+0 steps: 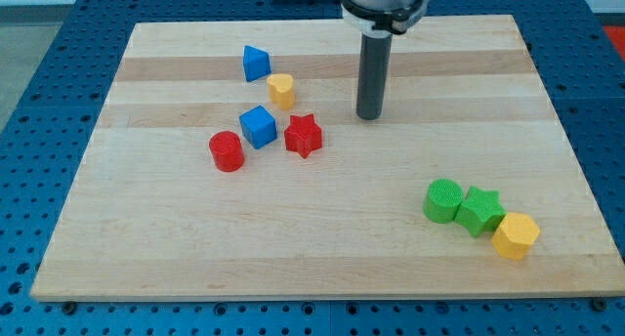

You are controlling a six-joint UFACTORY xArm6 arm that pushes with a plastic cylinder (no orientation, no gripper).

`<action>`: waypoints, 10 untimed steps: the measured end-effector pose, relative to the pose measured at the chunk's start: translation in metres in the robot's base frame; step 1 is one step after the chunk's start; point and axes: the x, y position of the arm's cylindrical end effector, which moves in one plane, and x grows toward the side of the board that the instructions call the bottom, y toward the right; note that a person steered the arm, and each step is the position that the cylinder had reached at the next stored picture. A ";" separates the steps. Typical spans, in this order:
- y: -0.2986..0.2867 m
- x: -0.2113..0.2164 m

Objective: Touch the top side of the blue triangle

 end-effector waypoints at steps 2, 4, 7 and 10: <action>-0.017 -0.046; -0.059 -0.075; -0.108 -0.120; -0.152 -0.122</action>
